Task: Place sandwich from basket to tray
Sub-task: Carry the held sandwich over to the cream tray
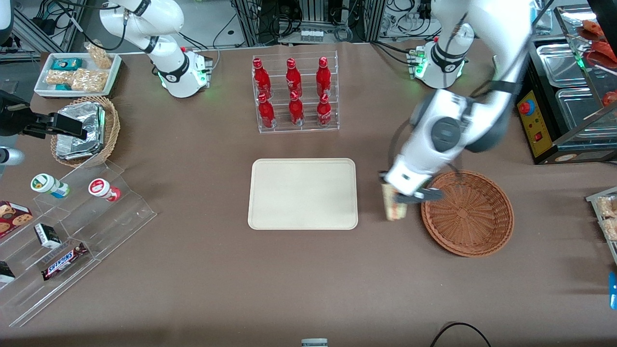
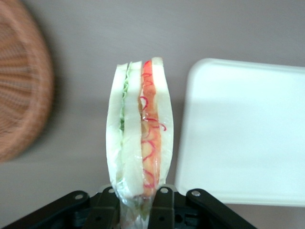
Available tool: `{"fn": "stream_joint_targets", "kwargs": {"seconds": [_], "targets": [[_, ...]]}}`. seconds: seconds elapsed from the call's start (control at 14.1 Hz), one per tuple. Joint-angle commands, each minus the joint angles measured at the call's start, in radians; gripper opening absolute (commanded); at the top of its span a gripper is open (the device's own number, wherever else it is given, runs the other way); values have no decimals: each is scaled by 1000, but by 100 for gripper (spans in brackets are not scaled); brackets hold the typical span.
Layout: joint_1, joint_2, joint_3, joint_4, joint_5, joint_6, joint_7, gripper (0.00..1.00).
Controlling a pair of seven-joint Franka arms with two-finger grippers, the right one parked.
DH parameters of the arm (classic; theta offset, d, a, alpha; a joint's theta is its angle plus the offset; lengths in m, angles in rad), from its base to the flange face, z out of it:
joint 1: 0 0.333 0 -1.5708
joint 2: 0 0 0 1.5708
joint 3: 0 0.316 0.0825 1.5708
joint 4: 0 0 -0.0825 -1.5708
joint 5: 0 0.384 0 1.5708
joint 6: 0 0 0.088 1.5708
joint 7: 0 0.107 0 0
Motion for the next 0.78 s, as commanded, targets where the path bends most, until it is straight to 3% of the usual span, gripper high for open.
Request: {"fn": "stream_joint_targets", "kwargs": {"seconds": [0.0, 0.35, 0.57, 0.71], "targets": [[-82, 100, 13, 96, -9, -27, -14, 19], [-277, 326, 5, 303, 13, -25, -169, 20], [-309, 363, 2, 317, 91, -18, -255, 21], [-332, 390, 2, 355, 102, -16, -284, 21]]}}
